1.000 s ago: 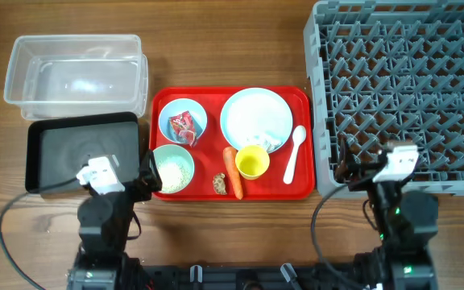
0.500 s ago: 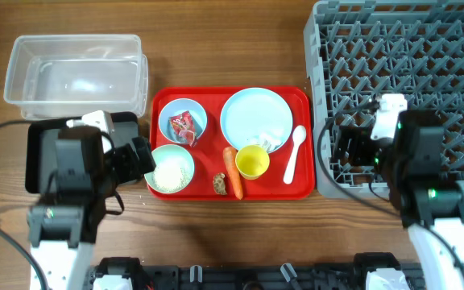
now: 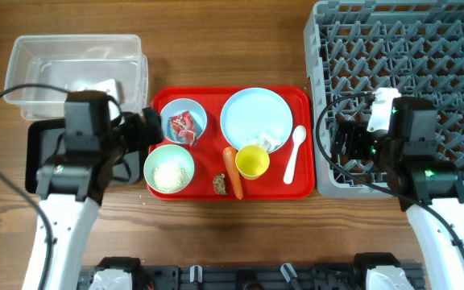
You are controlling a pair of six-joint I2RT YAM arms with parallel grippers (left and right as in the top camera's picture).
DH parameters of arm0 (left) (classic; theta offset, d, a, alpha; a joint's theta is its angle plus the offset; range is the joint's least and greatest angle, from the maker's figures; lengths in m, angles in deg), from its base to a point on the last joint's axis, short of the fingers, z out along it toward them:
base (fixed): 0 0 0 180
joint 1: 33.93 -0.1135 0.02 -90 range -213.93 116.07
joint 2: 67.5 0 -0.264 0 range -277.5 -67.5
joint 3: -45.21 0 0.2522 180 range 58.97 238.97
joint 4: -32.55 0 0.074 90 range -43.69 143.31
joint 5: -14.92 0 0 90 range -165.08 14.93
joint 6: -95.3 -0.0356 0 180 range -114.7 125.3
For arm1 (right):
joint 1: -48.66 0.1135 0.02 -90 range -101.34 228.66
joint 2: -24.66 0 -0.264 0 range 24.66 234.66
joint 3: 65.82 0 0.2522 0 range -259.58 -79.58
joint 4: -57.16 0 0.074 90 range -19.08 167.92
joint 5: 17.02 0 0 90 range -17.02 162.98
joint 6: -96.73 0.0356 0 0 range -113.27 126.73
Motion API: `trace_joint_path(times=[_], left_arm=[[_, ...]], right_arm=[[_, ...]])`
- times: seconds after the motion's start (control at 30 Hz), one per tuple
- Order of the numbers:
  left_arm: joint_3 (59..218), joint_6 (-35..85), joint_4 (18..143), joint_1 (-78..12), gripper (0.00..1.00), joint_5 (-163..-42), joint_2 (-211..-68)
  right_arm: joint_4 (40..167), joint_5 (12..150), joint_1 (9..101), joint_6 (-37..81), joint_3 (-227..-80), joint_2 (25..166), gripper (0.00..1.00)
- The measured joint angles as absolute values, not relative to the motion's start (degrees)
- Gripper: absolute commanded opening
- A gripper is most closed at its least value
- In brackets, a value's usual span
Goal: Sort waste into correct bins and load items into the dishwasher rack
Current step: 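Grasp the red wrapper in the blue bowl with the left gripper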
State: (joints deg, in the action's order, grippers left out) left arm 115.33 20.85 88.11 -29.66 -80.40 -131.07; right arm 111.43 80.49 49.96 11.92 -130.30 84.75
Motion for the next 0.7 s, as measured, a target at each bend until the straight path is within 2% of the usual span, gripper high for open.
trace_joint_path(times=[0.43,0.5,0.63,0.7], left_arm=[[115.4,19.7,83.0,-14.4,0.88,-79.2,-149.2],[115.4,19.7,82.1,-12.4,0.81,-78.3,-151.7],[115.4,19.1,80.9,-9.3,0.59,-76.0,-156.1],[115.4,19.3,80.8,-8.5,0.55,-74.1,-157.4]], right_arm=[[111.1,80.5,50.0,12.1,-130.3,84.8,1.00],[111.1,80.5,50.0,12.1,-130.3,84.8,1.00],[111.1,80.5,50.0,12.1,-130.3,84.8,1.00],[111.1,80.5,50.0,12.1,-130.3,84.8,1.00]])
